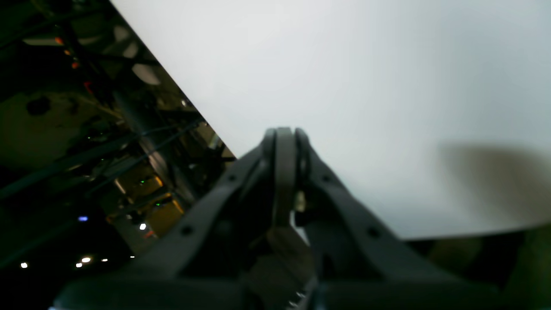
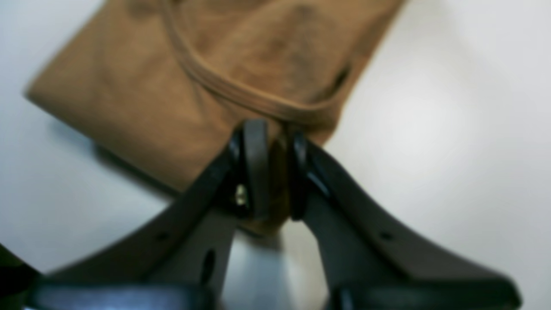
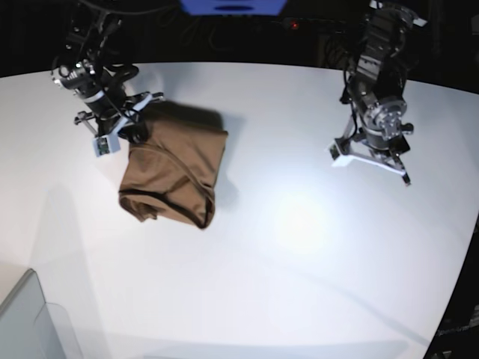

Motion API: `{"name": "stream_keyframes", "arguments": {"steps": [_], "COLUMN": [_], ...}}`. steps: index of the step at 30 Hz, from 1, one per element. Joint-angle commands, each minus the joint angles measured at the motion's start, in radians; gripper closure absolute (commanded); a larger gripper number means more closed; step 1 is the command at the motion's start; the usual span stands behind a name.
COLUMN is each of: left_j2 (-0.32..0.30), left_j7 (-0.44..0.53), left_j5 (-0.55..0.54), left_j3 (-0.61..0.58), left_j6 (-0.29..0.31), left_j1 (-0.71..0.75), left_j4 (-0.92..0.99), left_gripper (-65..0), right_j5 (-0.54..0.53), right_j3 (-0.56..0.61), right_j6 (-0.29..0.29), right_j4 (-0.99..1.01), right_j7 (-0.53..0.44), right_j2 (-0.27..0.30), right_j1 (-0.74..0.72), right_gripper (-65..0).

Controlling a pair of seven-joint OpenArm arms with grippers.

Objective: Layout the t-shirt on the table in an organized manner, then fold the t-shirt properly

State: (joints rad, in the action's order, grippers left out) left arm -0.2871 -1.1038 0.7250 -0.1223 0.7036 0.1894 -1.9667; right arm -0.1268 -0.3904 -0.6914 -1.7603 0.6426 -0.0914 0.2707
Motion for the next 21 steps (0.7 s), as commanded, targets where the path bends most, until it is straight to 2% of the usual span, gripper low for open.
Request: {"name": "stream_keyframes", "arguments": {"steps": [1, 6, 13, 18, 21], "left_j2": [-0.002, -0.001, 0.001, 0.002, 0.002], "left_j7": [-0.006, -0.006, -0.006, -0.006, 0.024], "left_j5": [0.017, 0.017, 0.017, 0.017, 0.017], "left_j3": [0.008, 0.008, 0.009, 0.011, 0.011], "left_j6": [-0.005, -0.005, -0.005, -0.005, -0.005], "left_j1": [0.008, 0.117, 0.264, 0.345, 0.388], "left_j4": [-0.027, -0.049, -0.049, -0.055, -0.055], "left_gripper": [-0.1, -0.1, -0.1, -0.1, -0.1], "right_j5": [-0.015, -0.015, -0.015, -0.015, -0.014], "right_j3": [0.005, 0.011, 0.008, 0.006, 0.006], "right_j6": [-0.007, -0.007, -0.007, -0.007, -0.007], "right_j4": [-0.016, 0.017, 0.106, 0.127, 0.125], "right_j7": [-0.020, -0.019, -0.019, -0.019, -0.019], "right_j2": [0.011, 0.040, 0.045, 0.069, 0.078], "right_j1": [-0.008, -0.041, -0.093, -0.115, -0.141], "right_gripper": [-6.3, -6.5, -6.5, -6.5, -6.5]}}
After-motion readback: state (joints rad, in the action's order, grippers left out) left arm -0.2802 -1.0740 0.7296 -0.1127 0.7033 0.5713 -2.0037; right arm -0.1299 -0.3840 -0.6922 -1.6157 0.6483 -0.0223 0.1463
